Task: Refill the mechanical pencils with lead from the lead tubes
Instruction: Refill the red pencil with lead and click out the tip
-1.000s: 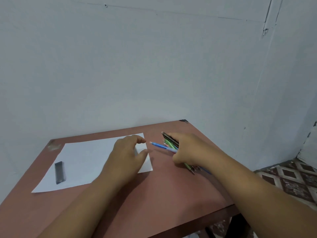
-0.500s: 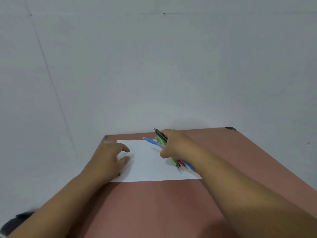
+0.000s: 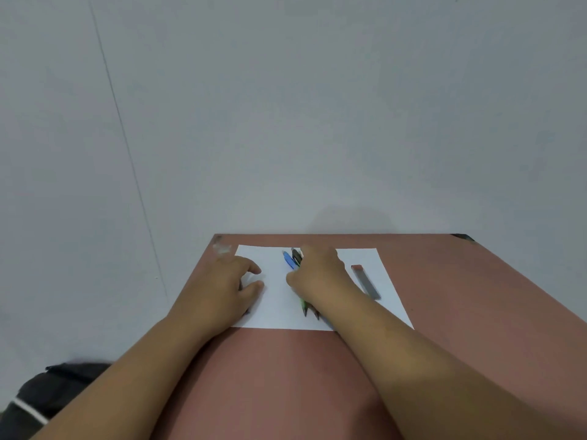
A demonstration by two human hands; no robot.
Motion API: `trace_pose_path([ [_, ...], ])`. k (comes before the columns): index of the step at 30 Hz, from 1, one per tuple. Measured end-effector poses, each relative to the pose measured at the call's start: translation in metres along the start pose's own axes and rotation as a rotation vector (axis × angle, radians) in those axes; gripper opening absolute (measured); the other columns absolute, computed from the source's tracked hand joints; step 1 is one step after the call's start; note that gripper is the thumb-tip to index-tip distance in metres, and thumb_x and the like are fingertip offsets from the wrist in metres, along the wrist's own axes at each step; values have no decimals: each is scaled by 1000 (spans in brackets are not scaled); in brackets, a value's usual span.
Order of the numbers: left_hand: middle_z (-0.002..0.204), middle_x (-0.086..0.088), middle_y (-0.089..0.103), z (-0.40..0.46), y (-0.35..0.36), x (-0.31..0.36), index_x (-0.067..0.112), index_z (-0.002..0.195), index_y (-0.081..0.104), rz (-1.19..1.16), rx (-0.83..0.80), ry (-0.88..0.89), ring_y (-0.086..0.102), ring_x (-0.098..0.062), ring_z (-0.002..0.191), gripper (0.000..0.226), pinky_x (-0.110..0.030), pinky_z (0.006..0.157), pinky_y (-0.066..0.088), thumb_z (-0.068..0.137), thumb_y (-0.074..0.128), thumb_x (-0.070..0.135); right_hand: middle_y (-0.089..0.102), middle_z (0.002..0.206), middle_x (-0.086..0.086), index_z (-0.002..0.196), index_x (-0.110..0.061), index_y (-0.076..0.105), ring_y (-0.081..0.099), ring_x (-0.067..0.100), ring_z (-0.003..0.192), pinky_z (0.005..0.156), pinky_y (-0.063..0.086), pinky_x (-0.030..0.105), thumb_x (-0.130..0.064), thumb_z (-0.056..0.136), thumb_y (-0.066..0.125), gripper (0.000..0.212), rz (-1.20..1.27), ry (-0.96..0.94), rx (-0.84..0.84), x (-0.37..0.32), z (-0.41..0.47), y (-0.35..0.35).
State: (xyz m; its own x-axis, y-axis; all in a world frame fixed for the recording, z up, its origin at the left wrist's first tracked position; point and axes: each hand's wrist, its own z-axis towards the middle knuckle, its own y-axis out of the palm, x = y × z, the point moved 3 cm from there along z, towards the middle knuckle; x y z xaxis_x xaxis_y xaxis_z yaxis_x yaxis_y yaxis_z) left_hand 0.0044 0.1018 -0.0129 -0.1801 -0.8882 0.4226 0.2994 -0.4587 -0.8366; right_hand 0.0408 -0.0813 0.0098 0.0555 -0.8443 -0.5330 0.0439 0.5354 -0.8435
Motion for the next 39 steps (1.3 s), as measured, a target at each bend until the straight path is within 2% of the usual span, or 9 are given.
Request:
trace_pose_path([
  [3,87,17,52,0,4,-2,40,117,63,19,-14,14,51,5,83,28,-20,69,38,92,60,52,41,126,8,121,-21,53,43,30,112,83,42,35,-29,93,53,29,-53,53,-4,0,-2,9],
  [7,93,25,52,-2,7,0,34,120,62,3,-31,16,48,7,87,30,-11,69,32,96,58,49,45,122,4,129,-27,51,38,27,121,86,31,40,-35,97,44,33,-121,60,12,0,-7,12],
  [11,109,21,56,-5,8,3,29,128,58,19,-90,-1,52,-1,98,38,-17,76,36,99,50,52,45,131,7,138,-28,44,37,28,128,94,32,45,-46,99,34,44,-173,78,-54,3,-7,14],
  [14,113,19,55,-10,8,8,31,134,54,39,-130,-15,52,-2,100,42,-20,78,37,100,46,54,16,165,9,159,-30,20,2,34,154,114,21,53,-53,100,28,64,-133,96,-168,4,-6,10],
  [16,120,16,56,-14,7,12,31,136,52,56,-145,-10,51,-4,105,45,-23,84,39,99,45,56,-1,170,5,162,-34,8,-15,33,155,121,7,58,-52,101,26,66,-82,54,-201,5,-8,5],
  [22,123,15,53,-24,8,24,31,133,53,96,-181,7,48,-7,109,42,-26,93,41,100,44,56,-16,169,0,161,-41,7,-30,32,151,120,-11,62,-51,105,15,57,-322,-170,-253,26,-24,3],
  [27,122,16,52,-31,7,30,34,131,52,126,-189,12,45,-6,111,42,-29,97,42,99,42,58,-9,170,3,160,-39,13,-23,33,153,121,-7,63,-53,105,15,57,-256,-168,-184,34,-31,-9],
  [32,132,18,48,-35,4,31,37,135,48,125,-200,2,40,-5,119,45,-28,99,38,98,42,61,-2,171,-1,161,-36,15,-18,27,155,124,-2,52,-46,107,22,56,-160,-198,-118,66,-34,-42],
  [39,107,20,48,-43,-1,45,41,123,49,240,-194,30,43,-6,105,44,-30,93,44,92,39,71,29,164,-8,157,-34,33,16,16,154,118,24,35,-40,110,27,48,-249,-182,-159,123,-47,-75],
])
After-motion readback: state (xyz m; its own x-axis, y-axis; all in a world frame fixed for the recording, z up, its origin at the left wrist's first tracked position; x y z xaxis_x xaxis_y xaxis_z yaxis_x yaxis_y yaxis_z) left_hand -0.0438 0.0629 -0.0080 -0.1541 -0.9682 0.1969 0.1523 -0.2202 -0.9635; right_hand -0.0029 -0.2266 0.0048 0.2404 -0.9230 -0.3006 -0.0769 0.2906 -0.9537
